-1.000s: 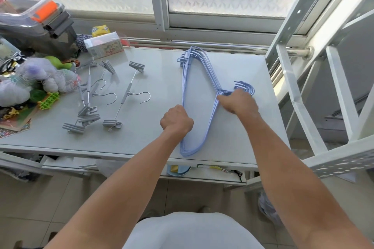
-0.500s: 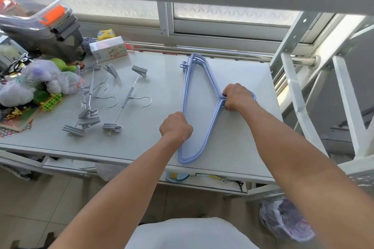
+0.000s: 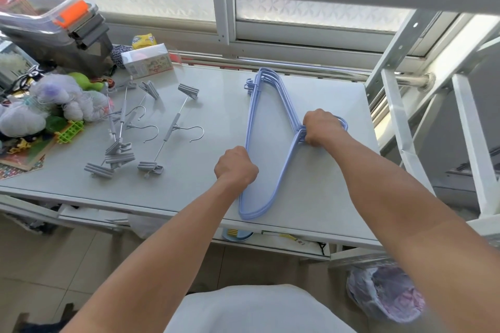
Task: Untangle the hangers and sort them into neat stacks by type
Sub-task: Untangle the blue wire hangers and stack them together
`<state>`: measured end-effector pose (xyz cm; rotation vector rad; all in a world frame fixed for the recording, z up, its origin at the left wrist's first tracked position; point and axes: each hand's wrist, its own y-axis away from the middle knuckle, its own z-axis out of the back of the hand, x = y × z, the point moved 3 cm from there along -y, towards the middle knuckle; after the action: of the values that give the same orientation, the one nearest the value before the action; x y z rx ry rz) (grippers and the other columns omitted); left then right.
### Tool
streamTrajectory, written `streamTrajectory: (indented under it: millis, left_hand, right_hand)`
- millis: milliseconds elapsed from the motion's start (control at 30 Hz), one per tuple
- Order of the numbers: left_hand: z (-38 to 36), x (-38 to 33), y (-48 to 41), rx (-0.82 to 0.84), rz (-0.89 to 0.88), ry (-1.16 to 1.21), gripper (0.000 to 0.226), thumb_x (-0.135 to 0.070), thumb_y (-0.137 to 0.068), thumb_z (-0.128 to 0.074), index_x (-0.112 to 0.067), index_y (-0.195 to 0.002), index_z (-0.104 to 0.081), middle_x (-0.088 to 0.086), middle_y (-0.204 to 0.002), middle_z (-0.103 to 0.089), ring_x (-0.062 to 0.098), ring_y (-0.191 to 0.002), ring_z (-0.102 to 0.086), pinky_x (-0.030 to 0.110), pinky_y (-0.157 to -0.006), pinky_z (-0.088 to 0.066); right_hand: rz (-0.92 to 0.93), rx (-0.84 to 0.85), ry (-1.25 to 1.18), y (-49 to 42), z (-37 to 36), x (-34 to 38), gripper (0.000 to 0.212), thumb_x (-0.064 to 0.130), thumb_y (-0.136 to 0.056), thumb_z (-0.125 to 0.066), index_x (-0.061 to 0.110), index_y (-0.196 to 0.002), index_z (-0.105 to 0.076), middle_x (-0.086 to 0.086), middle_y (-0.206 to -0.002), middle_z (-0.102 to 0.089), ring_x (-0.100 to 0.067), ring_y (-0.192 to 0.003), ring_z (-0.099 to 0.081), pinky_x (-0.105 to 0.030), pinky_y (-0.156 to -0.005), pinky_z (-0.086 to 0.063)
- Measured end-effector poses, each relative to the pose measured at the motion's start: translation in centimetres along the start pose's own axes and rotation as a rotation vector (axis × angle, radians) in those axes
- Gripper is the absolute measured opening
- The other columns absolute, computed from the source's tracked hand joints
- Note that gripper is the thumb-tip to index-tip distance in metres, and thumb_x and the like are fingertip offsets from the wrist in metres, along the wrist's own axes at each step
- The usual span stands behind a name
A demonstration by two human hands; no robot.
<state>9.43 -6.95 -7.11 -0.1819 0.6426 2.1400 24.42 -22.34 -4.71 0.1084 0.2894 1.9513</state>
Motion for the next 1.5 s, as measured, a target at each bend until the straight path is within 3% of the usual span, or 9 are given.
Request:
streamTrajectory:
  millis: [100, 400, 633, 767, 1033, 1267, 1367, 1500]
  left_hand:
    - [0.0, 0.1, 0.1, 0.01, -0.008, 0.004, 0.016, -0.003, -0.073, -0.052, -0.011, -0.086, -0.049, 0.009, -0.093, -0.061, 0.03, -0.084, -0.06, 0.03, -0.066, -0.047]
    - [0.2, 0.1, 0.0, 0.019, -0.024, -0.017, 0.019, -0.003, -0.075, -0.052, -0.012, -0.091, -0.049, 0.009, -0.098, -0.059, 0.031, -0.093, -0.062, 0.031, -0.071, -0.049]
    - [0.5, 0.2, -0.1, 0.001, -0.031, -0.037, 0.017, -0.003, -0.077, -0.052, -0.012, -0.091, -0.048, 0.005, -0.085, -0.053, 0.027, -0.078, -0.055, 0.029, -0.068, -0.047]
    - [0.5, 0.3, 0.1, 0.007, -0.034, -0.043, 0.016, -0.004, -0.076, -0.052, -0.012, -0.09, -0.048, 0.005, -0.085, -0.053, 0.027, -0.082, -0.057, 0.028, -0.069, -0.047]
    - [0.7, 0.4, 0.3, 0.003, -0.03, -0.035, 0.013, -0.003, -0.078, -0.051, -0.012, -0.084, -0.046, 0.001, -0.072, -0.047, 0.019, -0.06, -0.049, 0.026, -0.064, -0.043]
    - [0.8, 0.3, 0.5, 0.025, -0.007, 0.012, 0.007, -0.011, -0.076, -0.053, -0.012, -0.082, -0.049, 0.002, -0.078, -0.052, 0.026, -0.077, -0.055, 0.028, -0.064, -0.043]
    - [0.8, -0.1, 0.6, 0.012, -0.02, -0.014, 0.007, -0.012, -0.079, -0.052, -0.012, -0.086, -0.051, 0.003, -0.083, -0.055, 0.026, -0.079, -0.055, 0.028, -0.066, -0.044]
    - [0.7, 0.2, 0.6, 0.008, -0.034, -0.029, 0.008, -0.011, -0.078, -0.052, -0.013, -0.086, -0.051, 0.004, -0.086, -0.056, 0.027, -0.079, -0.056, 0.029, -0.065, -0.044]
  right_hand:
    - [0.006, 0.018, -0.011, 0.0, 0.2, -0.1, 0.021, 0.011, -0.077, -0.065, 0.008, -0.097, -0.063, -0.017, -0.106, -0.063, -0.036, -0.096, -0.064, -0.031, -0.071, -0.047]
    - [-0.011, -0.026, 0.043, 0.6, -0.7, -0.4, 0.025, 0.003, -0.079, -0.061, 0.006, -0.104, -0.065, -0.016, -0.11, -0.062, -0.036, -0.101, -0.064, -0.032, -0.07, -0.045]
    - [0.027, -0.008, 0.053, 1.5, -0.2, -1.5, 0.016, 0.001, -0.076, -0.058, 0.015, -0.083, -0.056, -0.012, -0.099, -0.06, -0.034, -0.087, -0.061, -0.032, -0.067, -0.045]
    - [0.021, -0.024, 0.157, 2.1, -0.5, -2.4, 0.02, 0.004, -0.075, -0.06, 0.014, -0.093, -0.06, -0.01, -0.101, -0.061, -0.033, -0.092, -0.064, -0.031, -0.068, -0.046]
    - [-0.025, -0.043, 0.122, 1.6, -0.4, -2.0, 0.021, 0.003, -0.076, -0.061, 0.015, -0.094, -0.063, -0.01, -0.104, -0.062, -0.032, -0.097, -0.064, -0.032, -0.073, -0.048]
    - [0.052, -0.003, -0.028, 1.2, -0.5, -0.2, 0.012, 0.003, -0.078, -0.055, 0.015, -0.079, -0.053, -0.013, -0.107, -0.061, -0.034, -0.095, -0.063, -0.031, -0.066, -0.042]
    - [0.048, -0.016, -0.022, 1.3, -0.7, 0.3, 0.018, 0.004, -0.082, -0.055, 0.01, -0.098, -0.059, -0.015, -0.113, -0.06, -0.035, -0.102, -0.063, -0.032, -0.068, -0.042]
    - [0.034, -0.008, -0.026, 1.5, -0.9, 0.1, 0.026, 0.007, -0.08, -0.059, 0.009, -0.106, -0.058, -0.014, -0.116, -0.059, -0.033, -0.105, -0.061, -0.033, -0.071, -0.045]
